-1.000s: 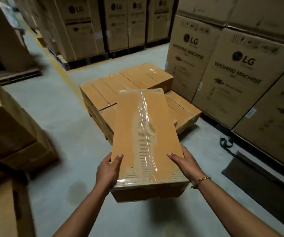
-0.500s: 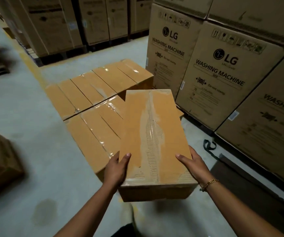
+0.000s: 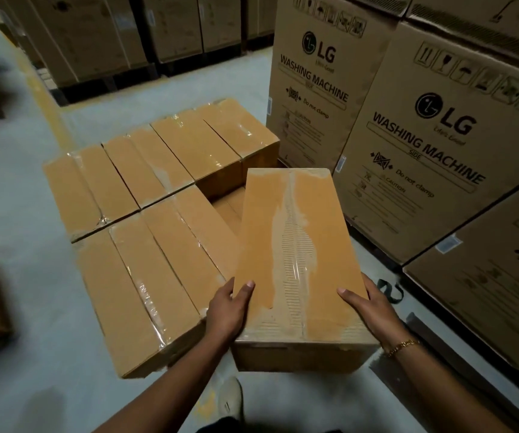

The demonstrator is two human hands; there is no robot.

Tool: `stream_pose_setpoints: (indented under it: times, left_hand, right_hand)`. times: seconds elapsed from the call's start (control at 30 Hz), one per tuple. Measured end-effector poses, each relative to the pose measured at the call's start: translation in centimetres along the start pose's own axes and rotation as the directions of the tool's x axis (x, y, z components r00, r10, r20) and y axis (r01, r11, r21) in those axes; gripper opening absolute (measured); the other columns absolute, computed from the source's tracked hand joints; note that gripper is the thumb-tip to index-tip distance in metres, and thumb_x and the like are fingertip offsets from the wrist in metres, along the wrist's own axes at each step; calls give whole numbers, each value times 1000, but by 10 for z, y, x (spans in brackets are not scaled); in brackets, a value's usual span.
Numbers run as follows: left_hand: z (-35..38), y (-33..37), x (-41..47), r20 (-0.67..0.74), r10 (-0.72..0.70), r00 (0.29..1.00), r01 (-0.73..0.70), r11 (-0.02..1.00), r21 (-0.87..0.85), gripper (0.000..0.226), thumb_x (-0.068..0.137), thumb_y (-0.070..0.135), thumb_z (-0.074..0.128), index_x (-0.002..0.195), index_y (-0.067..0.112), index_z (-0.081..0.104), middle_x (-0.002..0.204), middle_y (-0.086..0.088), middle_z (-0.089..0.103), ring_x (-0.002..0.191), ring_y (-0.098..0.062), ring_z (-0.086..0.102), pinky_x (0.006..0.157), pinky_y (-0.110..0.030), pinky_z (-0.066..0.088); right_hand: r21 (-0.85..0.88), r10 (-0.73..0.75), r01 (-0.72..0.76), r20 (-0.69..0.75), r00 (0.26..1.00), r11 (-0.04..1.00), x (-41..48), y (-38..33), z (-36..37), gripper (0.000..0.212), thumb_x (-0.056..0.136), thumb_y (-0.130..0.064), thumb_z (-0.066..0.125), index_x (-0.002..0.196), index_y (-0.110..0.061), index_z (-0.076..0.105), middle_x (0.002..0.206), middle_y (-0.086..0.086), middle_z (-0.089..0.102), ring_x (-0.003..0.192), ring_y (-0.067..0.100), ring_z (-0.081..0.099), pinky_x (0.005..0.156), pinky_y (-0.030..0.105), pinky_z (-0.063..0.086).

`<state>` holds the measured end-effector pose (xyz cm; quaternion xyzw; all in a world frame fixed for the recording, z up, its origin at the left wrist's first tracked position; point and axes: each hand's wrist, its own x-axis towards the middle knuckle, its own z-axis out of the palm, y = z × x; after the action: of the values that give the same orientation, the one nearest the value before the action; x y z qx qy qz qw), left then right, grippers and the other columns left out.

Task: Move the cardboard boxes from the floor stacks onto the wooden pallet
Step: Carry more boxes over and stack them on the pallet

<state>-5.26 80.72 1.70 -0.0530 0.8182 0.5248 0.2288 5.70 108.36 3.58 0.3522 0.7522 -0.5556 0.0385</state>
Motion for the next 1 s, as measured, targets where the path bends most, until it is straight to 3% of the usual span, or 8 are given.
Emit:
stream_pose_setpoints:
  times: [0.1, 0.27, 0.43, 0.53, 0.73, 0.87, 1.0]
  left_hand:
    - [39, 17, 20, -37, 15, 999, -16, 999, -33, 40, 100, 48, 58, 132, 26, 65, 124, 6, 70, 105, -11, 62, 87, -27, 44]
    - [119, 36, 43, -142, -44, 989, 31, 995, -90, 35, 101, 46, 55, 131, 29, 64, 109, 16, 67, 96, -5, 63, 71, -15, 43]
    - [205, 42, 55, -309, -175, 935, 108, 969, -220, 39, 99, 49, 57, 132, 31, 65, 110, 14, 70, 95, -2, 64, 84, -33, 53]
    - [239, 38, 66, -379, -202, 903, 119, 966, -231, 39, 98, 53, 58, 131, 35, 65, 111, 13, 73, 99, -7, 68, 91, -39, 56]
    - [269, 21, 107, -454, -253, 854, 175, 963, -206, 46, 98, 59, 53, 135, 34, 62, 122, 7, 69, 106, -12, 65, 91, -39, 55]
    - [273, -5, 146, -505, -231, 832, 168, 971, -168, 41, 98, 53, 56, 131, 30, 65, 122, 7, 69, 107, -13, 65, 91, -36, 53]
    - [277, -39, 189, -571, -199, 797, 191, 979, -75, 39, 97, 53, 58, 125, 28, 66, 109, 9, 63, 97, -10, 60, 79, -30, 49]
  right_hand:
    - [-16, -1, 1, 41, 999, 1000, 43, -4, -30, 43, 94, -37, 70, 132, -43, 50, 115, -19, 65, 104, 4, 62, 84, 32, 49]
    - [-99, -47, 62, 145, 988, 993, 129, 4, -88, 53, 94, -38, 70, 143, -37, 49, 119, -14, 66, 108, 10, 63, 81, 31, 50]
    - [-169, -84, 142, 307, 948, 975, 217, 16, -136, 58, 92, -39, 72, 145, -38, 48, 125, -11, 65, 113, 15, 62, 100, 43, 50]
    - [-171, -113, 189, 379, 918, 967, 257, 19, -145, 58, 93, -35, 72, 145, -37, 48, 117, -20, 63, 110, 11, 61, 98, 36, 46]
    - [-172, -142, 250, 475, 869, 953, 323, 32, -130, 52, 91, -39, 73, 138, -45, 52, 120, -24, 64, 114, 7, 61, 104, 39, 47]
    - [-160, -155, 258, 474, 867, 953, 361, 53, -100, 59, 92, -36, 73, 146, -36, 48, 129, -14, 60, 122, 14, 56, 105, 36, 43]
    - [-173, -151, 262, 480, 864, 950, 402, 80, -65, 79, 87, -49, 75, 155, -30, 39, 148, -4, 53, 135, 21, 50, 114, 47, 41]
